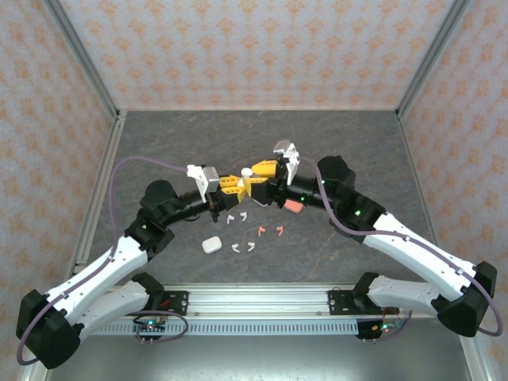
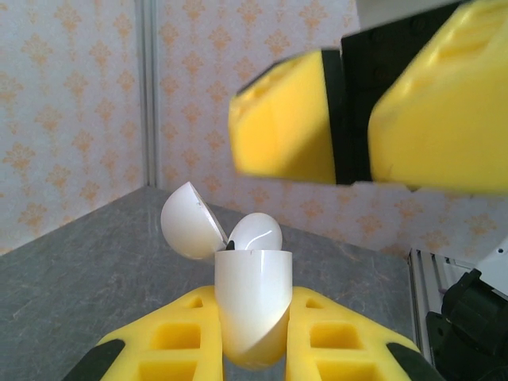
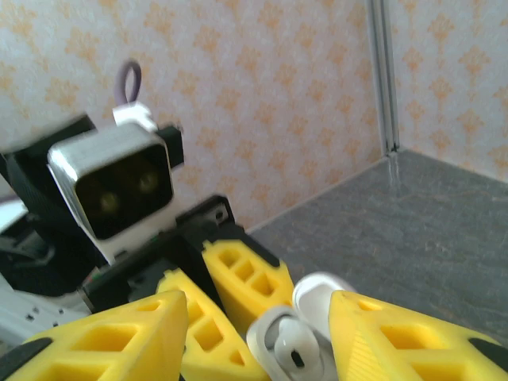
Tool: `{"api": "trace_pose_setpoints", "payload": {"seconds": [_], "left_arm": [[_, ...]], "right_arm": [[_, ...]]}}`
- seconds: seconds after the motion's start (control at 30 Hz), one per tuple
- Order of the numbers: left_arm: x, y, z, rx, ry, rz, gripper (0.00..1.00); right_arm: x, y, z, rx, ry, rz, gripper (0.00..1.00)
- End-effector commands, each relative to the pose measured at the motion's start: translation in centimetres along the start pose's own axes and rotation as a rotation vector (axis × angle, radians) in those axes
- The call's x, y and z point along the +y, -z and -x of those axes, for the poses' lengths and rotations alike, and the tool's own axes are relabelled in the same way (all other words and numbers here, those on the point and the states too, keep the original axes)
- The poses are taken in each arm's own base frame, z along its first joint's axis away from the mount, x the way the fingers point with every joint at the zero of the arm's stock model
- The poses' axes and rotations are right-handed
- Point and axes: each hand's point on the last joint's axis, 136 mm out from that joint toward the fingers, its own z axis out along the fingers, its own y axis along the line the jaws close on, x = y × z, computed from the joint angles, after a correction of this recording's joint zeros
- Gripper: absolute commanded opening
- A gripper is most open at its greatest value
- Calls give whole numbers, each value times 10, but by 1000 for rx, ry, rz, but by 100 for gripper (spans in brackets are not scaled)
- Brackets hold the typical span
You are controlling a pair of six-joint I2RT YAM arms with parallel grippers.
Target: Insert wireless bluetooth earbuds into charging case
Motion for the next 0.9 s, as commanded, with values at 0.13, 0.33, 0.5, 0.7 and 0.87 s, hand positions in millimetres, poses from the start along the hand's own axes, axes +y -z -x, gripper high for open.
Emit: {"api": "trace_pose_setpoints", "payload": {"seconds": [0.13,0.33,0.5,0.7,0.87], "left_arm": [[-5,7,11,-46,-47,8,0],[-9,12,17,-64,-62,4,0],[-13,17,28,-100,-75,2,0],[-17,20,41,-144,-82,-6,0],[-22,24,49,-162,-84,-17,0]], "right_arm": [[-35,36,47,-69,-90,-218,59],[-109,46,10,0,-317,-398,60],[-145,24,-43,93,-432,-423,59],[-176,-25,-106,238,-547,-375,53],[-188,-63,-158,392,-543,-377,51]]}}
